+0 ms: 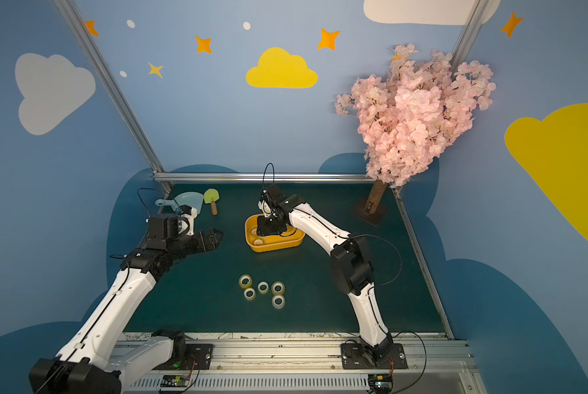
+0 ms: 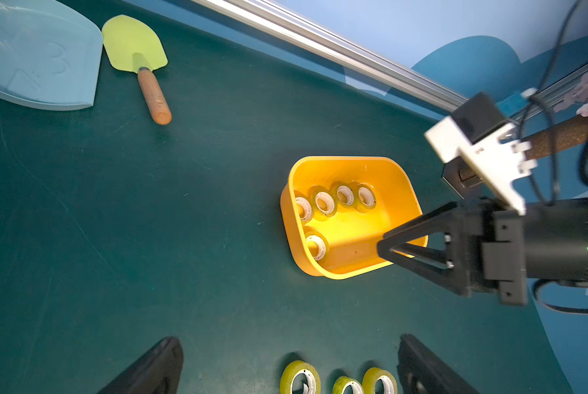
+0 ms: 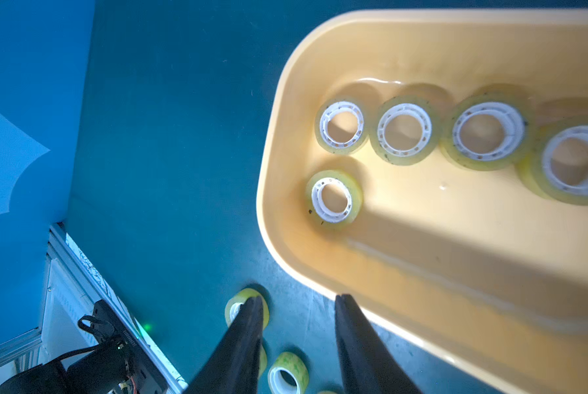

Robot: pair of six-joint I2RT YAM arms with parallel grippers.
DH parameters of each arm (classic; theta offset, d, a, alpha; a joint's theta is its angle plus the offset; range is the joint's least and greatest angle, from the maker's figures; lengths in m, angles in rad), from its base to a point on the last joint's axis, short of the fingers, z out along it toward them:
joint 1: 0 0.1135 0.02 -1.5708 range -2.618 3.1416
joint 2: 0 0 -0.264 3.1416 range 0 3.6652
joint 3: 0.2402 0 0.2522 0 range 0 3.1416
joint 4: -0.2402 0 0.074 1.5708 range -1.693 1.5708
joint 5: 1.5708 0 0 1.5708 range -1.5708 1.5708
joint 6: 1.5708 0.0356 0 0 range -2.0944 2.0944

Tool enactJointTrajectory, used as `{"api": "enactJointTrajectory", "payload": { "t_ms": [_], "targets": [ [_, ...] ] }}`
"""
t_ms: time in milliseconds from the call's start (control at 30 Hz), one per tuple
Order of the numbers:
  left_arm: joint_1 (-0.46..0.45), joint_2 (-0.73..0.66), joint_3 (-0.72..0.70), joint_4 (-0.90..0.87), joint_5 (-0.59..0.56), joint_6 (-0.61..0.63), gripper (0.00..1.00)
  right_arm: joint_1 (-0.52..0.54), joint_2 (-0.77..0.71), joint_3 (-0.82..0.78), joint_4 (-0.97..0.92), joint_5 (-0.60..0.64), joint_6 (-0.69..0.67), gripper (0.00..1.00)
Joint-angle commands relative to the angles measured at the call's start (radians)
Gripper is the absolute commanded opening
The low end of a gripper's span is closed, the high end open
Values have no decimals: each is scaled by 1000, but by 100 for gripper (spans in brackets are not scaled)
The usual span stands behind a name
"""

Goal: Put the transparent tape into the storage box
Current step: Place the tape in the storage box, then adjust the tape at the center of the board.

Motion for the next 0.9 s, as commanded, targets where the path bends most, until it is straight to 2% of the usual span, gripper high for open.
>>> {"api": "enactJointTrajectory", "payload": {
  "t_ms": [0,500,667,867],
  "targets": [
    [-5,-24,-13,5,14,5,100,8,-82,-69,-31,61,-19,42],
    [-10,-33,-19,9,-10,13,100,46,-437,-491,102,114,-52,43],
    [-10,-28,-18,1,-28,19,100,54,-548,-690,220,99,-25,43],
    [-9,-25,-16,4,-24,19,100,75,-637,-851,288,93,22,44]
  ]
}}
